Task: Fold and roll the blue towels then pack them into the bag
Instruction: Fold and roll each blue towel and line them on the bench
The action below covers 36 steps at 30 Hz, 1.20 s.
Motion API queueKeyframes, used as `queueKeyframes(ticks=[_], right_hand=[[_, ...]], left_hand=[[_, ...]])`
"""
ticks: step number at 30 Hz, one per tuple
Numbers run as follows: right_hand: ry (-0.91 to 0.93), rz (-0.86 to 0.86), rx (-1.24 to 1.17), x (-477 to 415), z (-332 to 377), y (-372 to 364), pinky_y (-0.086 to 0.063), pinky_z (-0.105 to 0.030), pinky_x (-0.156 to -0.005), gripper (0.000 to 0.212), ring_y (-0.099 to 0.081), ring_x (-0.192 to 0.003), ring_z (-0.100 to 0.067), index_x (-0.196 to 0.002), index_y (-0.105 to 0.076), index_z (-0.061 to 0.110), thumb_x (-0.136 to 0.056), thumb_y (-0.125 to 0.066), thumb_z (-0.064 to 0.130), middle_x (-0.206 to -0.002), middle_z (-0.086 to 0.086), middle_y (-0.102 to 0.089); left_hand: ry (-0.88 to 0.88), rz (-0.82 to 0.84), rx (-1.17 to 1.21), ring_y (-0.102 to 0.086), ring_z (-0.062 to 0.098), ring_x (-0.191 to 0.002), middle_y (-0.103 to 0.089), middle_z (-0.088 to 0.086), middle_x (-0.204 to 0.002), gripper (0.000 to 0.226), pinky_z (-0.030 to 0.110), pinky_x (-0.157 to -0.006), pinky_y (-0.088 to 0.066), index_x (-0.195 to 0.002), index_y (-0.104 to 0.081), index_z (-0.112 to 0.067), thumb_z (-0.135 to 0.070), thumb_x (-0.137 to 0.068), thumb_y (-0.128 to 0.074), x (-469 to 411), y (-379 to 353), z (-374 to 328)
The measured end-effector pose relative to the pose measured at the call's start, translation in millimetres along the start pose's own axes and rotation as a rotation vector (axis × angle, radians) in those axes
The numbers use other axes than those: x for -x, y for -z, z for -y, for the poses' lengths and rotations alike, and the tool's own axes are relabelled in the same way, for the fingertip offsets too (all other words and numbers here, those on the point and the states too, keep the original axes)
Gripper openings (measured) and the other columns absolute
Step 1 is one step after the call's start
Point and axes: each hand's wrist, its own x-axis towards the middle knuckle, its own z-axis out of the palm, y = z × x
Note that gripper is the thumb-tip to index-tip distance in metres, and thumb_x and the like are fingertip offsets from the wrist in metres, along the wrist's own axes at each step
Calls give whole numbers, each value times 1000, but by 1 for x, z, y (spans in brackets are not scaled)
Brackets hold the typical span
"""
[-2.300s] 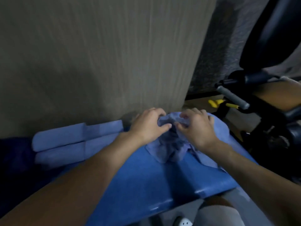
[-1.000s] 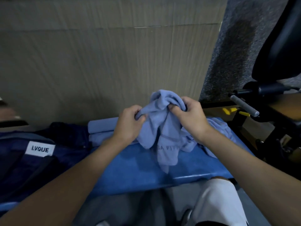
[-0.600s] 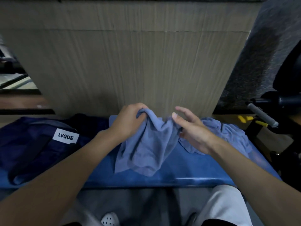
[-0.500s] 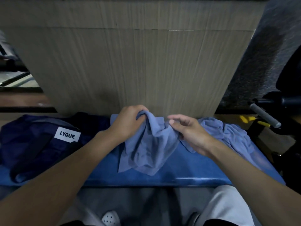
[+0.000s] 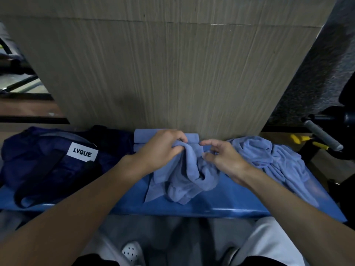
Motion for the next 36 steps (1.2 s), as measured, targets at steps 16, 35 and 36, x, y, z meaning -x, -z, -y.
queueKeyframes(ticks=[16,35,36], right_hand=[[207,-16,48,3,5,-11,-40,-18,-55,14,-44,-61,-10,-87,-63,0,-94,-60,11,-68,-7,-50],[215,-21,-21,5,4,0,-52,-51,-70,7,-60,-73,-28,-87,-69,8,-91,-65,12,-86,-27,-66],[210,-39,-27,5,4,1,-52,-47,-69,5,-60,-72,-26,-87,-69,7,-90,-66,9,-87,-28,-66]], left_hand=[[207,-179,45,-61,17,-82,-65,2,-87,9,31,-79,-51,-83,-68,-16,-9,-84,-73,22,-3,36],[518,-335,658,-57,22,-73,-65,27,-83,19,35,-70,-47,-87,-61,3,-14,-89,-70,16,-8,21],[520,-348,676,-58,20,-73,-67,24,-83,14,35,-69,-48,-86,-62,-1,-13,-90,-69,16,-5,20]])
